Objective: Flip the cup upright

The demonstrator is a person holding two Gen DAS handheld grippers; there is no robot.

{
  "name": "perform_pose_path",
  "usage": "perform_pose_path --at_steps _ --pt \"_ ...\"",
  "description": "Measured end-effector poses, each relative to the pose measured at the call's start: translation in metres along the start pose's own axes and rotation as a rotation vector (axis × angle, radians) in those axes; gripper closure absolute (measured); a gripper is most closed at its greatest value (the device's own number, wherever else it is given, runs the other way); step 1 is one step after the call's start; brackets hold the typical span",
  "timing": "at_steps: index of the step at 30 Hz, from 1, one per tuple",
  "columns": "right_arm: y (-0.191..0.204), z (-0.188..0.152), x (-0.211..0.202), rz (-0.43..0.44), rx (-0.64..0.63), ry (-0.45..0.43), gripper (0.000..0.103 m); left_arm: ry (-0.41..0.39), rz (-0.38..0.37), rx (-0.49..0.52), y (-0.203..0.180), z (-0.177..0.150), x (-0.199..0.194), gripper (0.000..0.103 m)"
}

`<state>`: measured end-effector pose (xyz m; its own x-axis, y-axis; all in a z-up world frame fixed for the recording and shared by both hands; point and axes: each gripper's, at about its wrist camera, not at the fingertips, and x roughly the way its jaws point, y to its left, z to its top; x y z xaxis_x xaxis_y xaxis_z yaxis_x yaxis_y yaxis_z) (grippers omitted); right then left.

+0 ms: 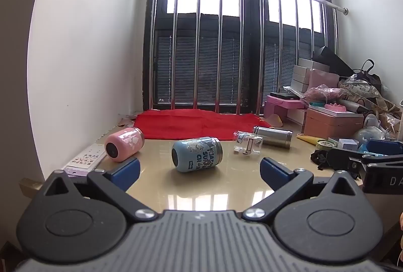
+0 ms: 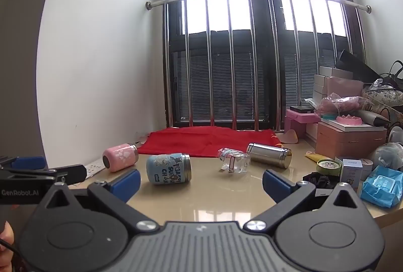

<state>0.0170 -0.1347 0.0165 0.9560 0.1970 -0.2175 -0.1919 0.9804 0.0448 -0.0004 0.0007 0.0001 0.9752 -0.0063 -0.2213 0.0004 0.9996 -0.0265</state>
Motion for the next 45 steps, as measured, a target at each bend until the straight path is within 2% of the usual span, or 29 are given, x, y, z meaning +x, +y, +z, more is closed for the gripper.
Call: perform_pose_path --at_steps 45 --pt "0.0015 -0.0007 -0.002 0.005 -0.005 -0.002 0.0 0.001 -0.002 0.008 0.0008 0.0032 -0.0009 0.0"
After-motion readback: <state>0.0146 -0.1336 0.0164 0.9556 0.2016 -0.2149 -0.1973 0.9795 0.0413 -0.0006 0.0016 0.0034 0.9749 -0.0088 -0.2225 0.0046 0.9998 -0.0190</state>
